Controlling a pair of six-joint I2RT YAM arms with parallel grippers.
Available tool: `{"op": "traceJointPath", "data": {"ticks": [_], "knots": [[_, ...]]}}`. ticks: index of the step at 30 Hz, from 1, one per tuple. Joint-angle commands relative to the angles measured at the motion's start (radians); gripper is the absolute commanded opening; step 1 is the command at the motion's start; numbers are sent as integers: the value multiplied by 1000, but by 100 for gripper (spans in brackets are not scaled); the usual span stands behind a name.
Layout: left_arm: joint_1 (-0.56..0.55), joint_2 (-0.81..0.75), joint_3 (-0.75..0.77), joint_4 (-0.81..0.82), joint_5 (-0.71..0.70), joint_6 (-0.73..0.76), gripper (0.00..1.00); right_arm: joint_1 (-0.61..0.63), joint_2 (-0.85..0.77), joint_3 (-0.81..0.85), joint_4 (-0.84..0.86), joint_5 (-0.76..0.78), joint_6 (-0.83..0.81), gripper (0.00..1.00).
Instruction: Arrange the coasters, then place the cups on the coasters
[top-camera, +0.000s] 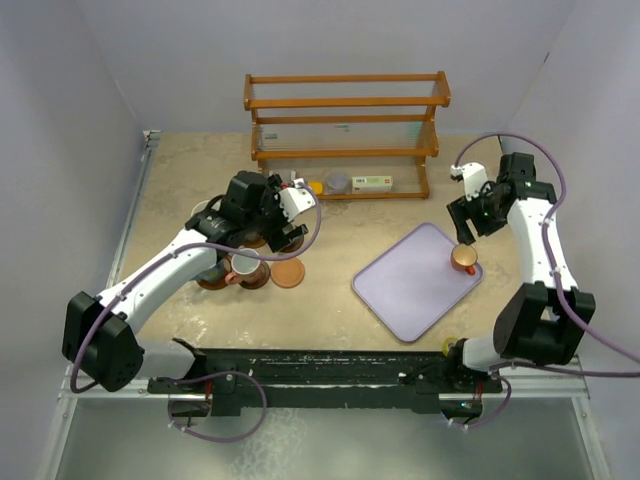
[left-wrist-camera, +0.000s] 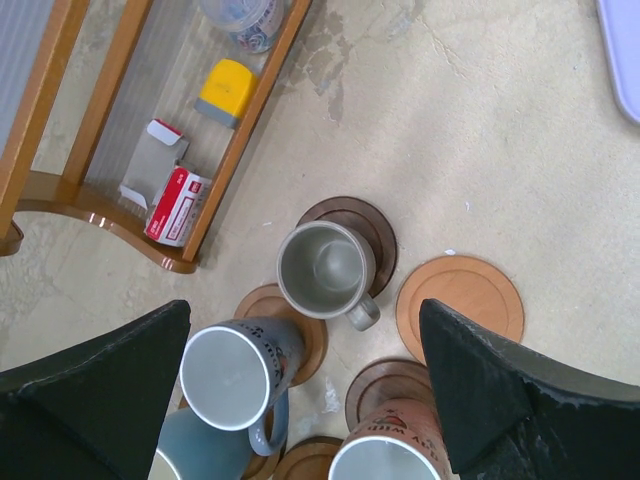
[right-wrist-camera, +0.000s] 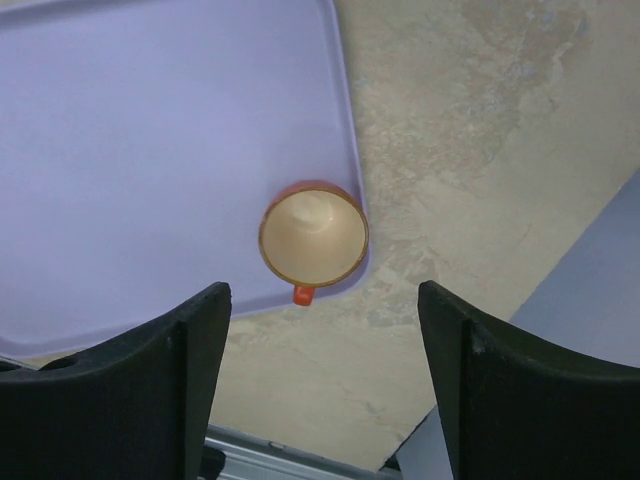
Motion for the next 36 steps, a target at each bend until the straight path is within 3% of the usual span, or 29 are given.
{"op": "traceJointPath", "data": {"ticks": [1,7,15,36], "knots": [[-4,-51,-12,13,7,-25,93,-47,81,72,-69,-10,-204,76],[-4,-78,-20,5,-6,-17,93,-75,224,130,-98,-1,-290,68],[-4,-91,-26,-9,-22,-7,93,-75,343,162,-134,1,-344,50],[-4,-96,-22,-23,-18,-3,93,-75,467,167,-131,-3,-337,22]]}}
